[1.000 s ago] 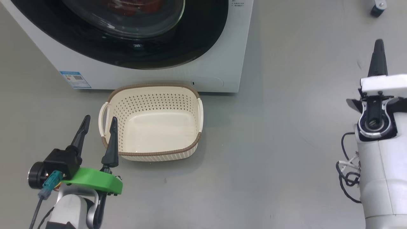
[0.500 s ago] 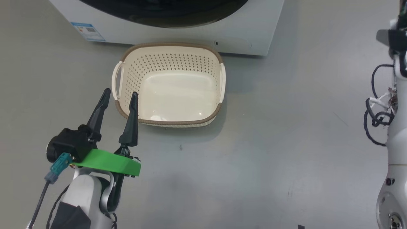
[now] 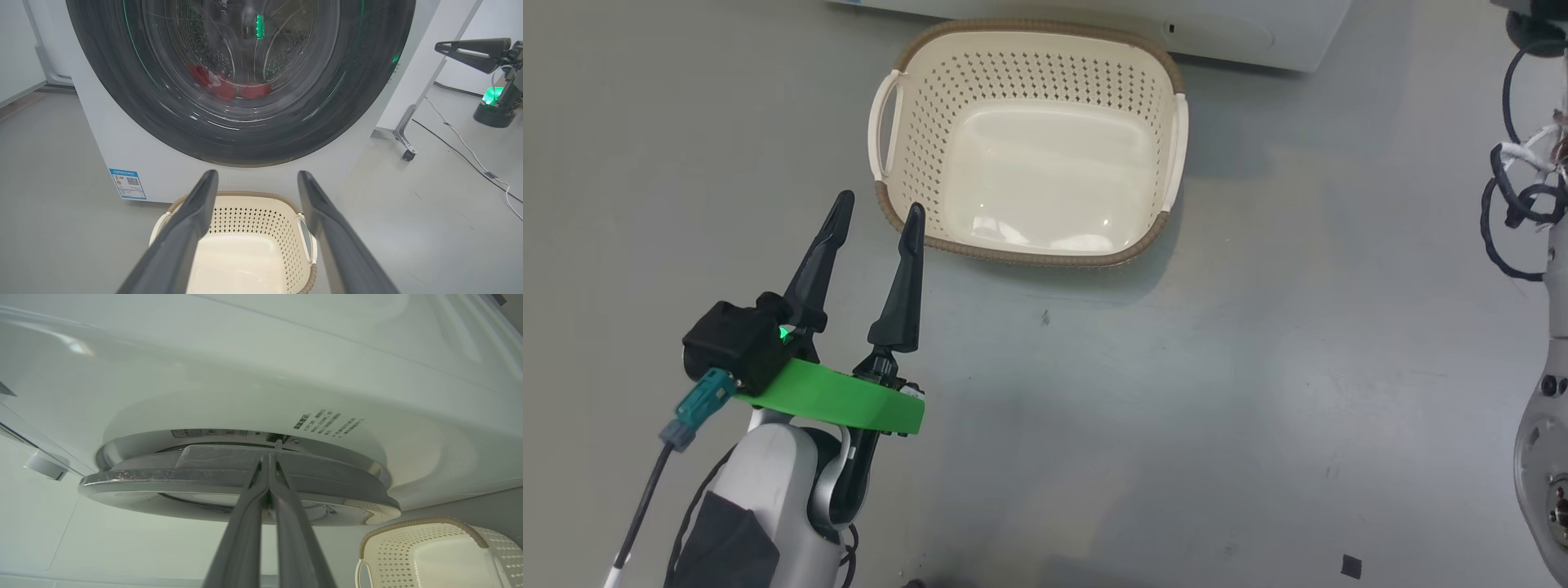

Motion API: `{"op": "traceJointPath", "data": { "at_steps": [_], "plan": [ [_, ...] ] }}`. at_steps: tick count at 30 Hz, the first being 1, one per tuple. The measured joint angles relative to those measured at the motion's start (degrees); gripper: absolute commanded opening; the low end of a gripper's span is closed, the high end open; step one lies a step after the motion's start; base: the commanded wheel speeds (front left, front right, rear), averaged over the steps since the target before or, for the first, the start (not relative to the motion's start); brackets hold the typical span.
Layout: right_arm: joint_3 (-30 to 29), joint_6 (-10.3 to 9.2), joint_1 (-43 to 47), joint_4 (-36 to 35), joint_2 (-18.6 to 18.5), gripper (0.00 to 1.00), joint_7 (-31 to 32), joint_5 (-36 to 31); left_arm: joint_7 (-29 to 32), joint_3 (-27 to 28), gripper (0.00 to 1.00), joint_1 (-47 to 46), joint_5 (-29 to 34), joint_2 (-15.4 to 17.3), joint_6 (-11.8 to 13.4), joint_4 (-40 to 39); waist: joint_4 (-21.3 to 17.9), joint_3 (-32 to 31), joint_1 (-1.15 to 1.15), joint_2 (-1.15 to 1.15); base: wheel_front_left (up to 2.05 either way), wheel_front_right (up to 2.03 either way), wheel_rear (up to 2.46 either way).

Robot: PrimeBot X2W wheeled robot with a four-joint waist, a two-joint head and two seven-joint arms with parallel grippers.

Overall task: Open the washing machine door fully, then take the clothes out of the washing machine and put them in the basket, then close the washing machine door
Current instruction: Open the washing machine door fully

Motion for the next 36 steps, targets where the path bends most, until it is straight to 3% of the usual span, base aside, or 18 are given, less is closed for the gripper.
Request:
{"op": "traceJointPath", "data": {
  "at_steps": [8,18,30,36],
  "plan": [
    [0.4,-2.48,-5.8,1.1,-0.8,0.00,3.1,0.4,0.0,-2.0,1.00,0.0,-0.9,-0.1,0.0,-1.6,2.8,3.3,0.00,0.00,0.00,0.00,0.00],
    [1.5,-4.00,-10.2,3.1,-1.5,0.00,4.3,0.1,0.0,-4.3,1.00,-1.5,-2.8,-0.2,0.3,-4.0,5.2,7.4,0.00,0.00,0.00,0.00,0.00],
    [2.1,-4.39,-13.1,5.5,-2.2,0.00,4.3,-1.0,0.0,-6.4,1.00,-2.3,-3.9,-0.2,1.4,-5.9,7.3,10.2,0.00,0.00,0.00,0.00,0.00],
    [2.5,-3.49,-13.2,7.1,-2.5,0.00,6.6,-0.1,0.0,-6.3,1.00,-2.4,-4.3,-0.3,1.9,-6.4,7.8,10.9,-0.01,0.00,0.00,0.00,0.00]
  ]
}}
